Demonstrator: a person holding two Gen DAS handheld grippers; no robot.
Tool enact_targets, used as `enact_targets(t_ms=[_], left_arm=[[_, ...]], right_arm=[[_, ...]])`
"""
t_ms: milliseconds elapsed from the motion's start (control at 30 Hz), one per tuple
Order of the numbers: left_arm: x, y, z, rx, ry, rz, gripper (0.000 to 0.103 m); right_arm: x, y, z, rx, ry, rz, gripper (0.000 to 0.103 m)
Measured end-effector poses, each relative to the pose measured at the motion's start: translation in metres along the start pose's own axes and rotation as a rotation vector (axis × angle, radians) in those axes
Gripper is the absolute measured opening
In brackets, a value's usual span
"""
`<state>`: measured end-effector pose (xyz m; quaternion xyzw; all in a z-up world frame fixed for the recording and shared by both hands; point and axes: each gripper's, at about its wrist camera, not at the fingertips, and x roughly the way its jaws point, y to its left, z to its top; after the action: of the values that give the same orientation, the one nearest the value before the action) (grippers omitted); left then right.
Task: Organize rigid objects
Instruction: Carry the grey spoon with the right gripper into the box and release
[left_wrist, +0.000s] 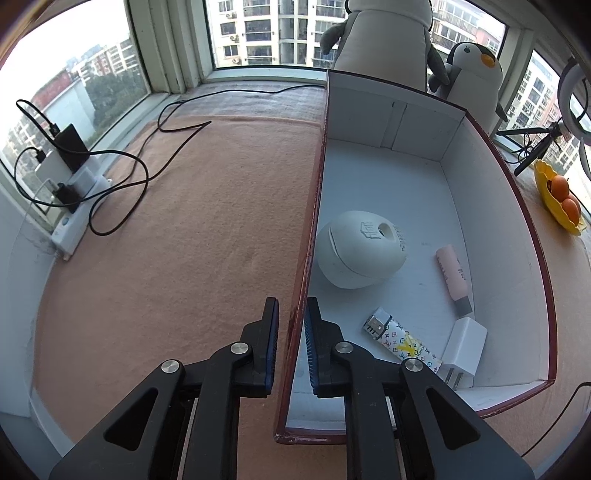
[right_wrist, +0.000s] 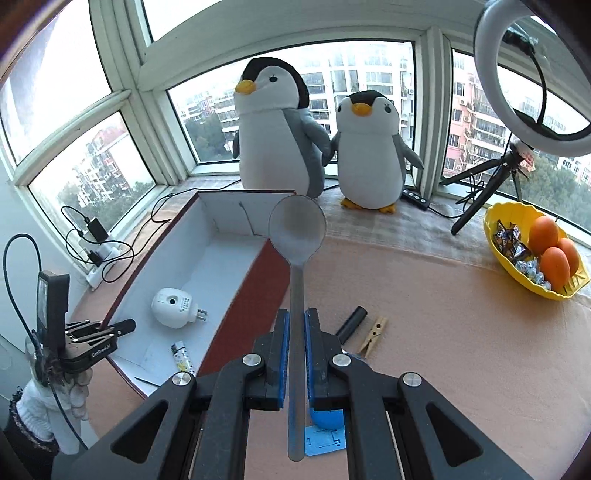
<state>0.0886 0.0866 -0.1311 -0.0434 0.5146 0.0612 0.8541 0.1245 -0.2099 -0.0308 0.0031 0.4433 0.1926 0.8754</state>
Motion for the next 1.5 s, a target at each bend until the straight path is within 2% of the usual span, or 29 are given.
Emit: enact_targets(t_ms=[633, 967, 1500], left_arm=[[0.000, 0.003, 0.004, 0.012, -0.019, -0.034, 0.013], [0.001, 0.005, 0.006, 0.022, -0.026, -0.045, 0.012], [0.005, 0.004, 0.007, 0.030, -0.027, -0.050, 0.006]], right_arm=[[0.022, 0.081, 0.019, -0.065, 0.022, 0.079, 0.007], [0.045, 0.100, 0.025, -0.050, 0.063, 0.094, 0.007], [0.073, 0.116, 0.022, -0.087, 0.110, 0.061, 0.008]])
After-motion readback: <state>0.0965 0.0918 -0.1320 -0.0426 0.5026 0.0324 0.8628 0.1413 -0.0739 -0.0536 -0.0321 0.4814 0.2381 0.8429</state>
